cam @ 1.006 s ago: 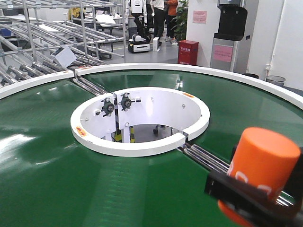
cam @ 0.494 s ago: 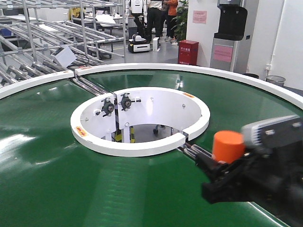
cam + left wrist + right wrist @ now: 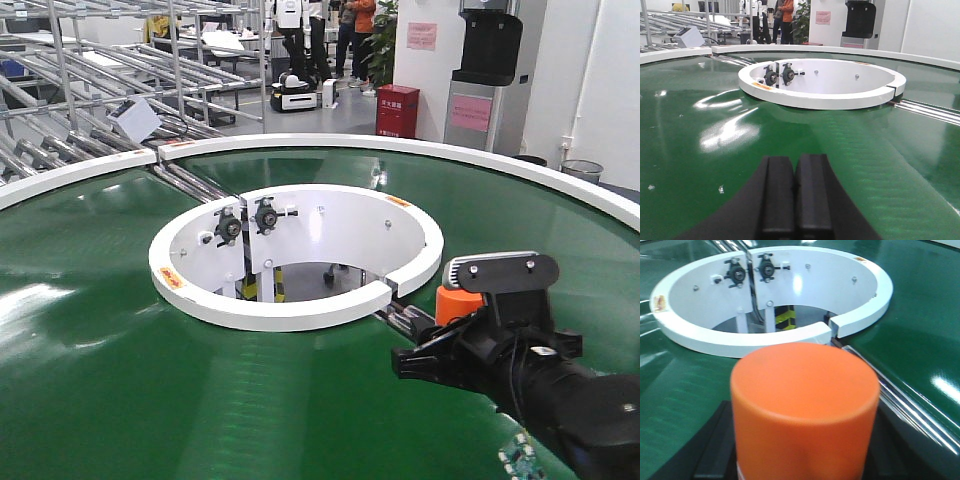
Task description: Grab orange capacitor from left shelf to right conveyor
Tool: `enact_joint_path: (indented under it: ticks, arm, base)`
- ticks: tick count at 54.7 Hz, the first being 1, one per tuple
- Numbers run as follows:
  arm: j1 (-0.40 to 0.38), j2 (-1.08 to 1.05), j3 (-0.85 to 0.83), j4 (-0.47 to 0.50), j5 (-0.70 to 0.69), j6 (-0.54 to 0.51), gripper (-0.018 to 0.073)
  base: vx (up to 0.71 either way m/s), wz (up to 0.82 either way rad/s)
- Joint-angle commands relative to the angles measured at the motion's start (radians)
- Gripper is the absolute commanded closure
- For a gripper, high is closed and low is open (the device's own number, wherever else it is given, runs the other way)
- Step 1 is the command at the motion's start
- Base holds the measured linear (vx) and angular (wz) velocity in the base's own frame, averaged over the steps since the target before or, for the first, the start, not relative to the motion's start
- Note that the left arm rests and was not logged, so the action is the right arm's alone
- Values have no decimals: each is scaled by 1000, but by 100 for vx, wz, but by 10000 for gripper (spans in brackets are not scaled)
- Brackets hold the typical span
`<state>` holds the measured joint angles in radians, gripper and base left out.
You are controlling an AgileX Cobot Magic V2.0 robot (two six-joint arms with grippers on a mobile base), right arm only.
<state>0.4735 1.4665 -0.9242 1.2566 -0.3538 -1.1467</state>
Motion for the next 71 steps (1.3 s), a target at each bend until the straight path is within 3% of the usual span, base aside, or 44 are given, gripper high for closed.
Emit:
enact_joint_path:
  ticks: [1,10,16,21,34,43,65,71]
  arm:
    - [-4,11,-27,-229,-79,189,565]
    - [-4,71,2,-765,-177,695,565]
    - [-17,139,28,-936,-277,917,565]
    - [-24,205,56,-941,-311,968,565]
    - [-31,358,68,-953,-443,967,555]
    - [-31,406,68,-953,-448,962,504]
    - [-31,441,68,-948,-451,964,146]
    - [-31,470,68,-945,-448,976,94]
  base:
    - [0,0]
    - [0,0]
    - [0,0]
    - [0,0]
    - [0,0]
    - [0,0]
    - [0,0]
    - [0,0]
